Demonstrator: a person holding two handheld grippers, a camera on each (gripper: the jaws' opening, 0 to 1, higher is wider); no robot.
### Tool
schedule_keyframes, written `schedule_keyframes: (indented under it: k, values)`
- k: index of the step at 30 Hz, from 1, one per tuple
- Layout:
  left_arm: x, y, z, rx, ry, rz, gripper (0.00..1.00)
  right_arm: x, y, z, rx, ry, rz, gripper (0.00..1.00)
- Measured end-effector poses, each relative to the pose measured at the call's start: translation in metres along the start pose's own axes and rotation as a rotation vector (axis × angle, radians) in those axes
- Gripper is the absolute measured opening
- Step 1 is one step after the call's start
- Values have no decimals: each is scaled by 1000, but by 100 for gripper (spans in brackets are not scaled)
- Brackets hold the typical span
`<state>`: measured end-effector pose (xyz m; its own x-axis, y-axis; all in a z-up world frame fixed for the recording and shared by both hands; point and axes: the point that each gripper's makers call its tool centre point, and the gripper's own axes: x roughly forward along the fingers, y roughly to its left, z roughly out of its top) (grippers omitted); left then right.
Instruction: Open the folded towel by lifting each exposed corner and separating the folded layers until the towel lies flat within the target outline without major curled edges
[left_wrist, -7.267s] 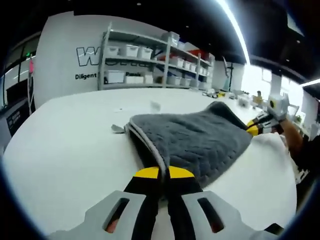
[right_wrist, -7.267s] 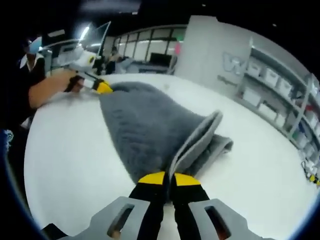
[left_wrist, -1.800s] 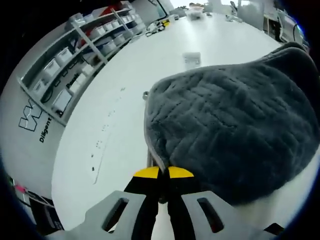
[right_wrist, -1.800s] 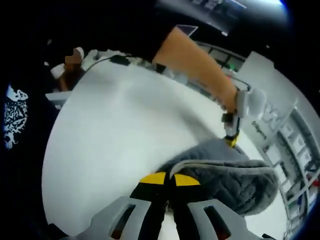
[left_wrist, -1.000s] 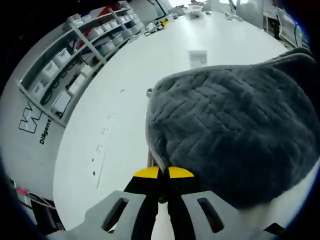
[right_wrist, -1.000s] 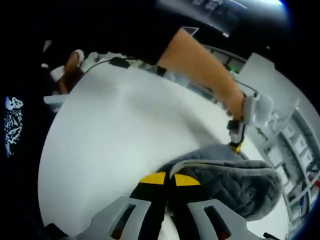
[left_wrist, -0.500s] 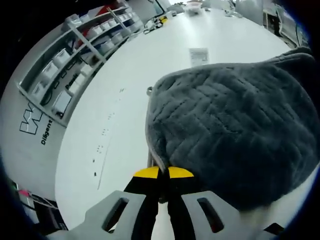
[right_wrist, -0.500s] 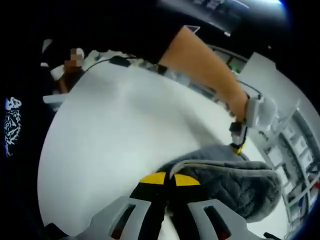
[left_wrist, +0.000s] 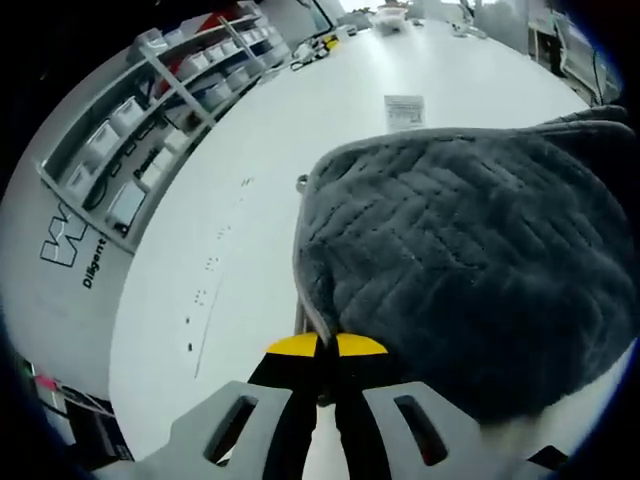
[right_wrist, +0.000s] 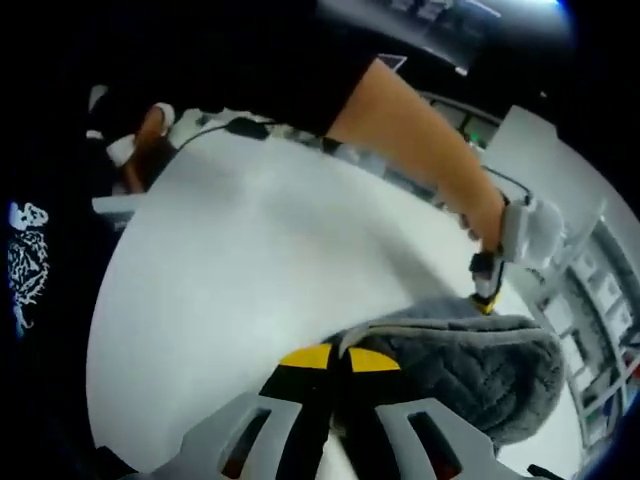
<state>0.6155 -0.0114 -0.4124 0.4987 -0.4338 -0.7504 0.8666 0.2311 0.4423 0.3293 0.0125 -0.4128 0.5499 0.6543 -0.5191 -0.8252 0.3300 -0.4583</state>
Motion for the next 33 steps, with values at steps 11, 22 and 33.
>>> schedule_keyframes:
  k: [11, 22, 33]
  values:
    - [1, 4, 2, 12, -25, 21, 2, 0, -1, 0, 1, -18, 5, 0]
    - [0, 4, 3, -20, -71, 20, 3, 0, -5, 1, 41, -50, 16, 0]
    - [2, 5, 4, -45, -73, 13, 3, 0, -5, 1, 67, -51, 22, 0]
